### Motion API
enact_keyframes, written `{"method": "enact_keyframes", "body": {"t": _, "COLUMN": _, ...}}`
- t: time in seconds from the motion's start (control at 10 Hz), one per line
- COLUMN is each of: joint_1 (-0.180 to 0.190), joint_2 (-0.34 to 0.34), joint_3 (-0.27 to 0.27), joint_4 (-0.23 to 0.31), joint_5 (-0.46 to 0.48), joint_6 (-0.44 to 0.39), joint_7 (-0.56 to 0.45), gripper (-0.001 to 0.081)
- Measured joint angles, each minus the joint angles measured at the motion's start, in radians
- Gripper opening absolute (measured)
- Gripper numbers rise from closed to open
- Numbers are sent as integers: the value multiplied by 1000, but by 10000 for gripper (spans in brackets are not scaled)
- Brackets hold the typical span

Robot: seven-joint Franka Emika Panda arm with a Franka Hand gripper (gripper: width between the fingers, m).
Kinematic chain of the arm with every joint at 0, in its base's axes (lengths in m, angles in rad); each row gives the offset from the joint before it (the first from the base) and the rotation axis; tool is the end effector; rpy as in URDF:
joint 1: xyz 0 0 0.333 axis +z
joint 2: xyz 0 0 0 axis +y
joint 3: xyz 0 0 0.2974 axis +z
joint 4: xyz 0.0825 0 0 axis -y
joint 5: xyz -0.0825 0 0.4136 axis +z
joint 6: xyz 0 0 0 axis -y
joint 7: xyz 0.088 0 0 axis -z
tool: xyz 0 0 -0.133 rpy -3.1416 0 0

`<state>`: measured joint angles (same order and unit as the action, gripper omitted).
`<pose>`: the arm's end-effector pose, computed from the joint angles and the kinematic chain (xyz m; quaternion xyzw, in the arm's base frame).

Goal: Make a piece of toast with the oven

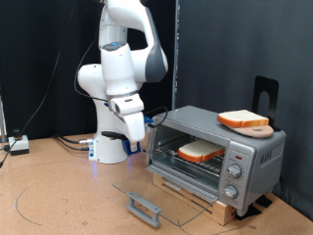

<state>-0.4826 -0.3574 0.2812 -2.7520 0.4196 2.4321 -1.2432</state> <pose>0.3986 -0.0875 0.2589 -0.9335 -0.3466 -0.0746 0.0539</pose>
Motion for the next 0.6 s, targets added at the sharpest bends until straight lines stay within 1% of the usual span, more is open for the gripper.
{"method": "enact_keyframes", "body": {"t": 0.1, "joint_1": -10, "joint_2": 0, "joint_3": -37, "joint_4": 13, "joint_5": 26, "joint_6": -33, "joint_7": -26, "gripper": 394}}
{"method": "enact_keyframes", "body": {"t": 0.2, "joint_1": -11, "joint_2": -1, "joint_3": -80, "joint_4": 35, "joint_5": 73, "joint_6": -69, "joint_7": -68, "gripper": 394}}
{"method": "enact_keyframes", "body": {"t": 0.3, "joint_1": -6, "joint_2": -2, "joint_3": -108, "joint_4": 56, "joint_5": 106, "joint_6": -109, "joint_7": -92, "gripper": 394}}
{"method": "enact_keyframes", "body": {"t": 0.4, "joint_1": -7, "joint_2": -2, "joint_3": -105, "joint_4": 53, "joint_5": 93, "joint_6": -107, "joint_7": -89, "gripper": 394}}
{"method": "enact_keyframes", "body": {"t": 0.5, "joint_1": -3, "joint_2": -4, "joint_3": -108, "joint_4": 53, "joint_5": 129, "joint_6": -133, "joint_7": -94, "gripper": 394}}
{"method": "enact_keyframes", "body": {"t": 0.6, "joint_1": 4, "joint_2": -17, "joint_3": -125, "joint_4": 62, "joint_5": 189, "joint_6": -197, "joint_7": -122, "gripper": 394}}
